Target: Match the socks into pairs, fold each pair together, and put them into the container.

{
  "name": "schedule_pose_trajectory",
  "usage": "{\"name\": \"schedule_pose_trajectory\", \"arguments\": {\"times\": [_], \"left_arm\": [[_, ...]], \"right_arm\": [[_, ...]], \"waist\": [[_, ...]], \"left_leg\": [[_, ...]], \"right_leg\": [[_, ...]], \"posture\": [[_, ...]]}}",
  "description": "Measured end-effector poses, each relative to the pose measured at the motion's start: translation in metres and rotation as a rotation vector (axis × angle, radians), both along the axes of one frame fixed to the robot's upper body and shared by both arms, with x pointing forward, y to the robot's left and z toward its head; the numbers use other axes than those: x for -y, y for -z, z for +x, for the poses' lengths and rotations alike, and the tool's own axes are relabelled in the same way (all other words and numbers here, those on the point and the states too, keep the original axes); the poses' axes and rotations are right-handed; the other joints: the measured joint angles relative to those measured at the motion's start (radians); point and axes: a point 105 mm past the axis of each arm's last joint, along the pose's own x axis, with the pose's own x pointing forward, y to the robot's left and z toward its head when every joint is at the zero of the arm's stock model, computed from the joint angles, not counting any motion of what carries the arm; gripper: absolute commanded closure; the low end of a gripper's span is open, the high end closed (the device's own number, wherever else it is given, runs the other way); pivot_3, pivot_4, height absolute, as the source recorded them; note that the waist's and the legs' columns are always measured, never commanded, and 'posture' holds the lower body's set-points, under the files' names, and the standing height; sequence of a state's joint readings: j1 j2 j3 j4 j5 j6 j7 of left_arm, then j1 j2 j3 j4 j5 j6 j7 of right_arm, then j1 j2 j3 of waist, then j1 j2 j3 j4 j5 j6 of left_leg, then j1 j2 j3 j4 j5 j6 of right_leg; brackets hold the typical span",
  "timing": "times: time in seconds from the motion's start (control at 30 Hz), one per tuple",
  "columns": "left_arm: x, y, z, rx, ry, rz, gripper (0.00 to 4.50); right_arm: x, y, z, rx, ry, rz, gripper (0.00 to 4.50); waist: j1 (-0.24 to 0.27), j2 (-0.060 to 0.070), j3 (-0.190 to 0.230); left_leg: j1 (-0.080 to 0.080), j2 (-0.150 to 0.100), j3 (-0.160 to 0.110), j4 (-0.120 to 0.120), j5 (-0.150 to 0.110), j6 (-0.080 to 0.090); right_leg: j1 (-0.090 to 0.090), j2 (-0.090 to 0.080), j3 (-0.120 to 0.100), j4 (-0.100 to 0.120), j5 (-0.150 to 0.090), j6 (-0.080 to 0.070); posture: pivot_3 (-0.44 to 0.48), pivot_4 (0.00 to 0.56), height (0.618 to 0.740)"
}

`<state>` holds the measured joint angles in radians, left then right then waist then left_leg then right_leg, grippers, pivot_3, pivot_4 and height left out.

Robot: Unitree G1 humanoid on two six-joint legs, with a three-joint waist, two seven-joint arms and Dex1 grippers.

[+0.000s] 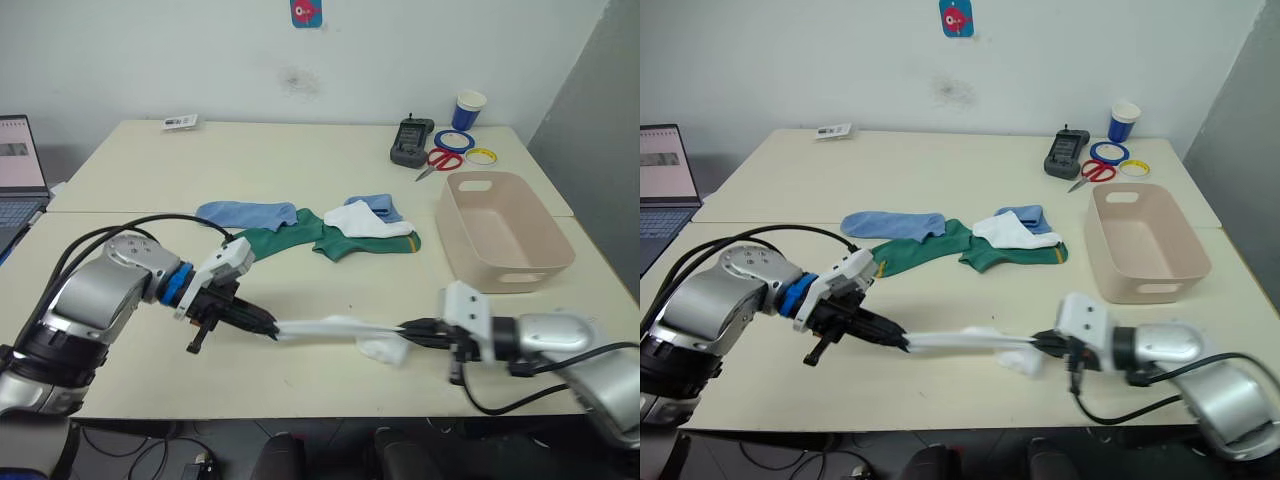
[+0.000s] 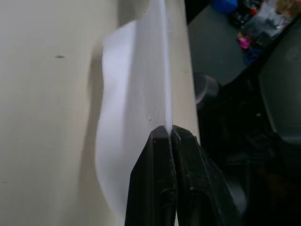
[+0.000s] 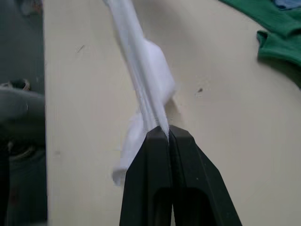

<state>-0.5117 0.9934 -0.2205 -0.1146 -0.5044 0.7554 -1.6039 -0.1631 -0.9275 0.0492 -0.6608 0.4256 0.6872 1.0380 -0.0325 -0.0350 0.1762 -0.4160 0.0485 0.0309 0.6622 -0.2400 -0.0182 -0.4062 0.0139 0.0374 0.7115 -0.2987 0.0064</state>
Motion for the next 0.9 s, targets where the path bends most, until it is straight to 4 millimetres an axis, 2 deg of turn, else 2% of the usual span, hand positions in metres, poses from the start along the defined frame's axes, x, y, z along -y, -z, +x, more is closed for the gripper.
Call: {"name": "schedule_pose_trajectory", "arguments": {"times": [0.1, 0.2, 0.33, 0.47, 0.5, 0.57, 0.63, 0.8, 0.9], "left_arm": [[0.002, 0.010, -0.009, -0.062, -0.003, 0.011, 4.50], [0.008, 0.019, -0.006, -0.078, -0.043, 0.005, 4.50], [0.016, 0.030, 0.006, -0.089, -0.112, -0.013, 4.50], [0.018, 0.043, 0.033, -0.058, -0.186, 0.016, 4.50], [0.018, 0.049, 0.038, -0.053, -0.199, 0.028, 4.50], [0.015, 0.057, 0.046, -0.043, -0.222, 0.060, 4.50], [0.015, 0.059, 0.056, -0.011, -0.226, 0.068, 4.50], [0.024, 0.050, 0.079, 0.116, -0.191, 0.060, 4.50], [0.020, 0.054, 0.086, 0.160, -0.182, 0.083, 4.50]], "right_arm": [[0.003, -0.003, -0.004, -0.056, -0.079, -0.042, 4.47], [0.002, 0.001, 0.015, -0.045, -0.080, -0.082, 4.47], [-0.007, 0.009, 0.040, -0.017, -0.060, -0.099, 4.47], [-0.017, 0.021, 0.069, 0.018, -0.026, -0.129, 4.47], [-0.016, 0.026, 0.073, 0.024, -0.021, -0.149, 4.04], [-0.014, 0.030, 0.077, 0.037, -0.007, -0.165, 3.56], [-0.012, 0.030, 0.082, 0.072, 0.008, -0.168, 2.87], [0.005, 0.007, 0.095, 0.189, 0.106, -0.107, 1.09], [0.016, -0.007, 0.084, 0.206, 0.169, 0.001, 0.02]], "waist": [[-0.001, 0.000, 0.000], [-0.001, 0.000, 0.000], [0.001, -0.001, 0.000], [0.001, -0.001, 0.000], [0.002, -0.001, 0.000], [0.004, -0.001, 0.000], [0.005, -0.001, 0.000], [0.006, -0.001, 0.000], [0.006, -0.001, 0.000]], "left_leg": [[0.001, -0.001, 0.000, 0.000, 0.000, 0.000], [0.001, -0.001, 0.000, 0.000, 0.000, 0.000], [-0.001, -0.001, 0.000, 0.000, 0.000, 0.000], [-0.001, -0.001, 0.000, 0.001, 0.000, 0.000], [-0.001, -0.001, 0.000, 0.001, 0.000, 0.000], [-0.001, -0.001, 0.000, 0.000, 0.000, 0.000], [-0.002, -0.001, 0.000, 0.001, 0.000, 0.000], [-0.002, -0.001, 0.000, 0.001, 0.000, 0.000], [-0.002, -0.001, 0.000, 0.000, 0.000, 0.000]], "right_leg": [[0.000, 0.001, 0.000, 0.000, 0.000, -0.001], [0.000, 0.001, 0.000, 0.000, -0.001, -0.001], [-0.001, 0.002, 0.000, 0.000, -0.001, -0.002], [-0.001, 0.002, 0.000, 0.001, -0.001, -0.002], [-0.001, 0.002, 0.000, 0.001, 0.000, -0.003], [-0.002, 0.002, -0.001, 0.001, 0.000, -0.004], [-0.002, 0.002, -0.001, 0.001, 0.001, -0.005], [-0.002, 0.001, 0.000, 0.001, 0.001, -0.005], [-0.002, 0.001, -0.001, 0.002, 0.001, -0.005]], "posture": [[0.000, 0.150, 0.732], [0.000, 0.150, 0.732], [0.000, 0.150, 0.732], [0.000, 0.150, 0.732], [0.000, 0.150, 0.732], [0.000, 0.150, 0.732], [0.000, 0.150, 0.732], [0.000, 0.150, 0.732], [0.000, 0.150, 0.732]]}}
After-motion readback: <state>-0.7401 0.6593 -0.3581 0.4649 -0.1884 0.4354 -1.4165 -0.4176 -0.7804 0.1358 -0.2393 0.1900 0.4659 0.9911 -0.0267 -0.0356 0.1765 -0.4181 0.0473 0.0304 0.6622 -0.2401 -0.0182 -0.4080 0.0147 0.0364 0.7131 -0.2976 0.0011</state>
